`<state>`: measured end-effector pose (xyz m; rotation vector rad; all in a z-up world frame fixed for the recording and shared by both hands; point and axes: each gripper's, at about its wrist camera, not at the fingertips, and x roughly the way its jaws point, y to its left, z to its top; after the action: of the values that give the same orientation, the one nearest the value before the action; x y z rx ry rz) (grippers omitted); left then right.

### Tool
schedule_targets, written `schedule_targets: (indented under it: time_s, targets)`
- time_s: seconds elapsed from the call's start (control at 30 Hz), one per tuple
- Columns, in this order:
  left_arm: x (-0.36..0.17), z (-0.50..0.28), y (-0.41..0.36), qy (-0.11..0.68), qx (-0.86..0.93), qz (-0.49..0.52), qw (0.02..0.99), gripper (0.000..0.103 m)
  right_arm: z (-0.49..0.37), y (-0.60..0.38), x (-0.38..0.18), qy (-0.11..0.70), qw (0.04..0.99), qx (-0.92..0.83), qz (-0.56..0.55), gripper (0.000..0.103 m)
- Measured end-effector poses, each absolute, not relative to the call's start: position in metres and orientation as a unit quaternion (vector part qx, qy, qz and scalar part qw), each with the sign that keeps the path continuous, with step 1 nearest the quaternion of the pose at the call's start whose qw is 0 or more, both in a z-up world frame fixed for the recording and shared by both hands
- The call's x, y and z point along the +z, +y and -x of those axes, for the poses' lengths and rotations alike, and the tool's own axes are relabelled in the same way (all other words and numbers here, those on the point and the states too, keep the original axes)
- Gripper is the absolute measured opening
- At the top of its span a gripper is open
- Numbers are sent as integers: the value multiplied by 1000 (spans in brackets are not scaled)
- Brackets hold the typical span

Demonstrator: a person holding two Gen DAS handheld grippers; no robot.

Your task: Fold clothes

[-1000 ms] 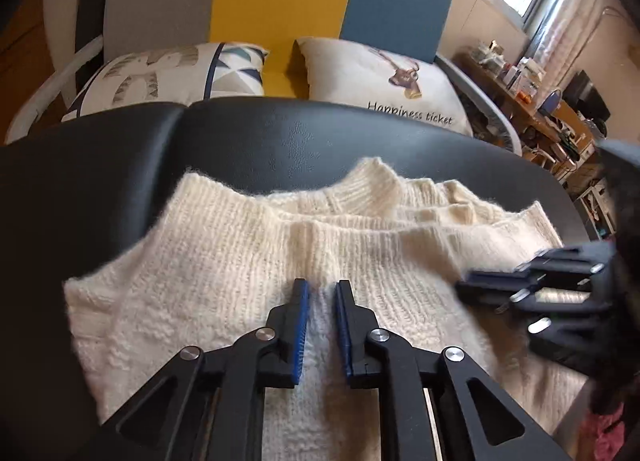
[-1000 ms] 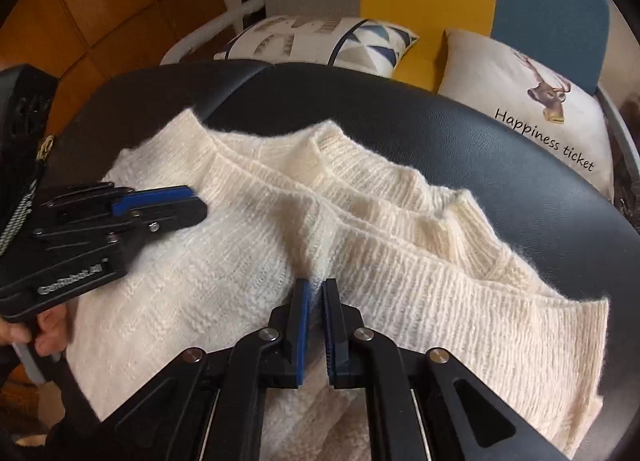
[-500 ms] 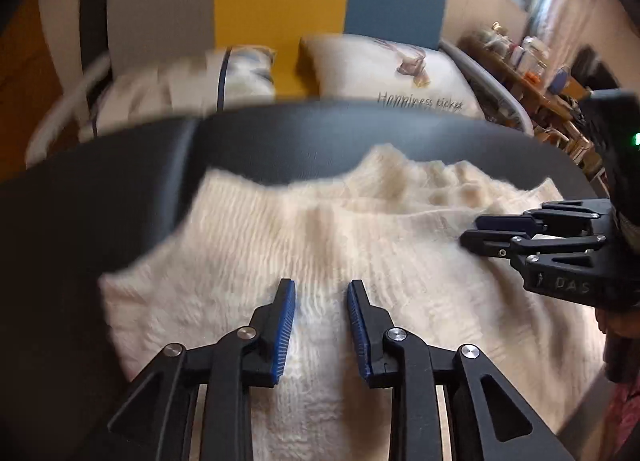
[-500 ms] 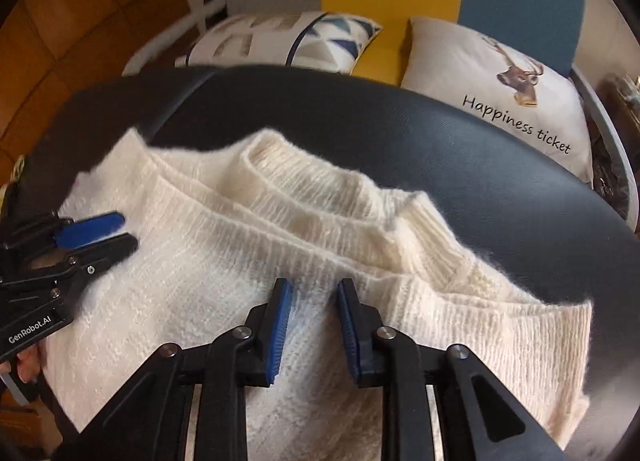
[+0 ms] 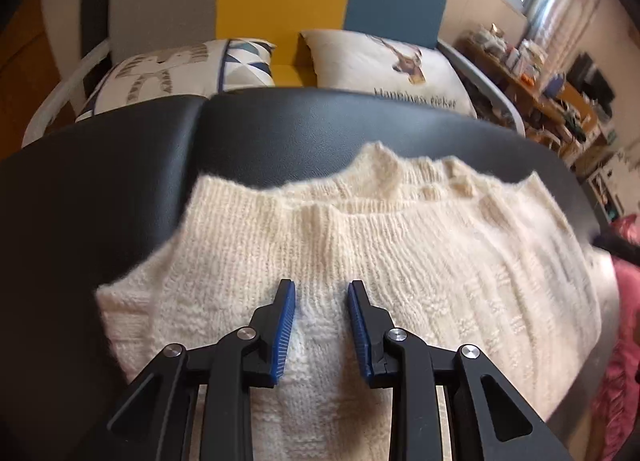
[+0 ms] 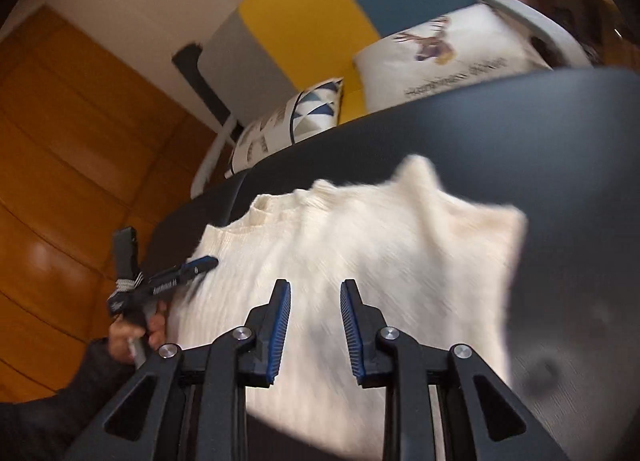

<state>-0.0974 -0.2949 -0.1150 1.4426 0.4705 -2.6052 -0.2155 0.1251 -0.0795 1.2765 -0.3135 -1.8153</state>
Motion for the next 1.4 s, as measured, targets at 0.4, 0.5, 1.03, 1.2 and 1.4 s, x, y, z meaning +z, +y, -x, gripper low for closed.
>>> schedule_targets:
  time_s: [0.4, 0.5, 1.03, 1.2, 1.4]
  targets:
    - [-71, 127, -142, 112, -870, -467, -115, 32, 189, 200, -135, -89, 506, -651, -559, 38]
    - [-75, 150, -103, 86, -863, -480, -134, 32, 205, 188, -139, -91, 528, -639, -552, 38]
    - [-120, 193, -36, 29, -810, -557, -184, 32, 173, 133, -151, 51, 660, -438, -608, 41]
    - [-116, 171, -26, 25, -803, -558, -208, 32, 155, 136, -159, 91, 635, -440, -628, 38]
    - [-89, 194, -49, 95, -814, -533, -212, 32, 172, 183, -127, -1, 599, -550, -582, 38]
